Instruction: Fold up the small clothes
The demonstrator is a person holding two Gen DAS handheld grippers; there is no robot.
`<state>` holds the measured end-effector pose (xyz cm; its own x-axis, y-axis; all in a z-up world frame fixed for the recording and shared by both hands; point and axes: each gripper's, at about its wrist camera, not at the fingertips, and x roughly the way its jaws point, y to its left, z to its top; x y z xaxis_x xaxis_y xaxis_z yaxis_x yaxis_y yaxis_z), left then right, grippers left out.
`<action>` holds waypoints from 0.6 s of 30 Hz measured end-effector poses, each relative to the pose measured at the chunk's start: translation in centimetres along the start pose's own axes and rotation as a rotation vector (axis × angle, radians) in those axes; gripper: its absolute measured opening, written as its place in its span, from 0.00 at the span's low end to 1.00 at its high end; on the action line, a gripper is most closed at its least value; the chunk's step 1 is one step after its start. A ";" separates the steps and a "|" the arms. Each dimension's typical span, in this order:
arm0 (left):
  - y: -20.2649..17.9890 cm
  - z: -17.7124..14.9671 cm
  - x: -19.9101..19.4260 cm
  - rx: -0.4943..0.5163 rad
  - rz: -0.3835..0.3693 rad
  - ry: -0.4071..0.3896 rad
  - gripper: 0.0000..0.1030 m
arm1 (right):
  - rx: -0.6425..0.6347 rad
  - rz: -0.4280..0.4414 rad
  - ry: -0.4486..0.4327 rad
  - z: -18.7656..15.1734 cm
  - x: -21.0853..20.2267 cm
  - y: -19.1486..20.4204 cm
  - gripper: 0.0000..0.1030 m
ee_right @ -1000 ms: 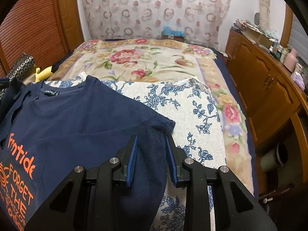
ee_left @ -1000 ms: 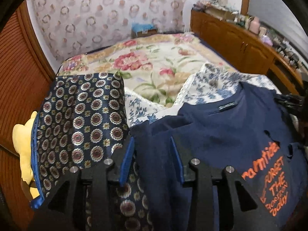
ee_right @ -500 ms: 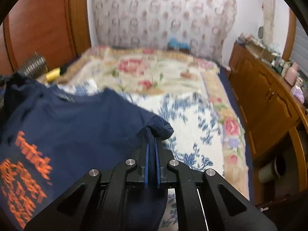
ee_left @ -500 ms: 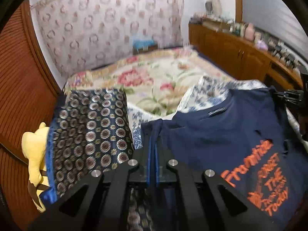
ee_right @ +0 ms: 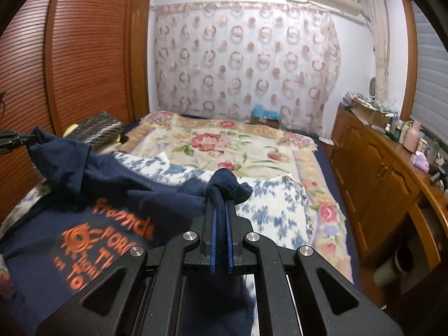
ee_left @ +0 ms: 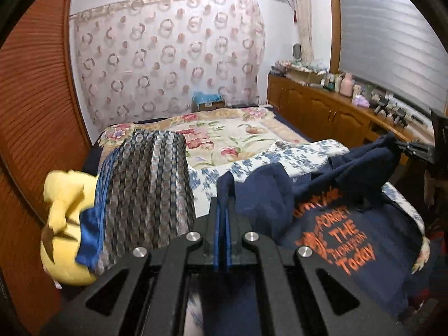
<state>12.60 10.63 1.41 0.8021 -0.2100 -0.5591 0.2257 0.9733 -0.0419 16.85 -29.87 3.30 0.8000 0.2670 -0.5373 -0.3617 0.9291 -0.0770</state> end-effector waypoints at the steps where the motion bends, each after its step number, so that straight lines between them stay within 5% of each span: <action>1: 0.0 -1.0 -0.7 -0.010 -0.008 -0.003 0.01 | 0.010 0.002 -0.001 -0.9 -1.0 0.0 0.03; 7: 0.0 -7.0 -3.9 -0.078 -0.034 -0.016 0.01 | 0.047 0.020 0.013 -5.7 -5.3 -0.2 0.03; 18: -0.3 -9.2 -8.8 -0.093 -0.045 -0.060 0.01 | 0.015 0.038 0.012 -7.5 -11.4 1.0 0.03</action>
<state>0.43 13.08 -1.27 0.8245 -0.2563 -0.5045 0.2125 0.9665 -0.1438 3.82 -33.92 3.09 0.7803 0.2987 -0.5495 -0.3841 0.9222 -0.0441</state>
